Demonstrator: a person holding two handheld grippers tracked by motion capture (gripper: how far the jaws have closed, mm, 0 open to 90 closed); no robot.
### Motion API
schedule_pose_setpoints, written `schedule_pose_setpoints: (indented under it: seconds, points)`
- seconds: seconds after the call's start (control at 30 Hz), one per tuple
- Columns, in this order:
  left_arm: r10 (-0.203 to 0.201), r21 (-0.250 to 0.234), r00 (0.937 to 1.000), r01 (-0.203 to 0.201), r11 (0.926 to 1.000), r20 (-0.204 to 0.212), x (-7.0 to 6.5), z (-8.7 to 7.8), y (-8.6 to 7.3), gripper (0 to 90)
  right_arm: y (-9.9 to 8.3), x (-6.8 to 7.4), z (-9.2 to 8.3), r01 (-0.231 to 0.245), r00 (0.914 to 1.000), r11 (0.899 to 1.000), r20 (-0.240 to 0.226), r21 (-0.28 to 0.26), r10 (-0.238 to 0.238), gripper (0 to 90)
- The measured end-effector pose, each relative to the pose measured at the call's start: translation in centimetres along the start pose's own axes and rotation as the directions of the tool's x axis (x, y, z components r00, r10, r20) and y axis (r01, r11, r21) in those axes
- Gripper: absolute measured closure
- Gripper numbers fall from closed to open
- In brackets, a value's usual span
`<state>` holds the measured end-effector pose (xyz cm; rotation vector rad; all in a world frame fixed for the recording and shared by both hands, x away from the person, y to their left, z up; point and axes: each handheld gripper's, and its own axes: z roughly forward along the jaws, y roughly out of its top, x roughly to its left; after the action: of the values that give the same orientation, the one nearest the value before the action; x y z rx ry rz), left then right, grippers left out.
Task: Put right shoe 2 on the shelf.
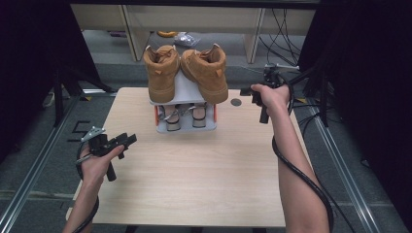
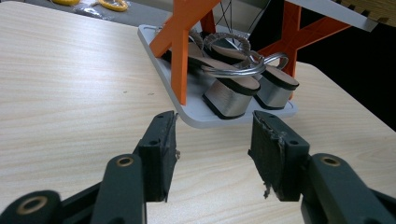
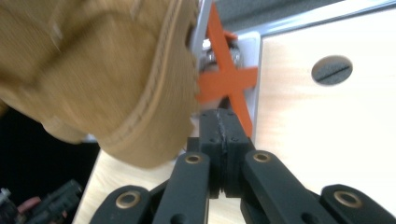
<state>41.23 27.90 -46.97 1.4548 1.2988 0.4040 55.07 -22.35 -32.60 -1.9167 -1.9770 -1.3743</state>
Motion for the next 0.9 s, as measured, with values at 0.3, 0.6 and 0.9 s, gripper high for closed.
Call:
schedule_pose_setpoints:
  seconds: [0.3, 0.6, 0.9]
  points:
    - [0.002, -0.004, 1.0000, -0.002, 1.0000, 0.000, 0.1, 0.0, 0.0, 49.6, -2.3, 1.0, 1.9, 0.142, 0.9898, 0.990, -0.006, 0.012, -0.142, 90.0]
    - [-0.002, -0.001, 1.0000, 0.002, 1.0000, 0.000, 0.1, 0.0, -0.1, 49.6, -2.8, 3.0, 2.8, 0.186, 0.9825, 0.982, 0.007, 0.024, -0.186, 90.0]
    - [-0.001, 0.001, 1.0000, 0.001, 1.0000, 0.000, 0.1, 0.1, -0.1, 49.7, -3.0, 3.9, 3.6, 0.184, 0.9829, 0.983, -0.005, 0.014, -0.184, 90.0]
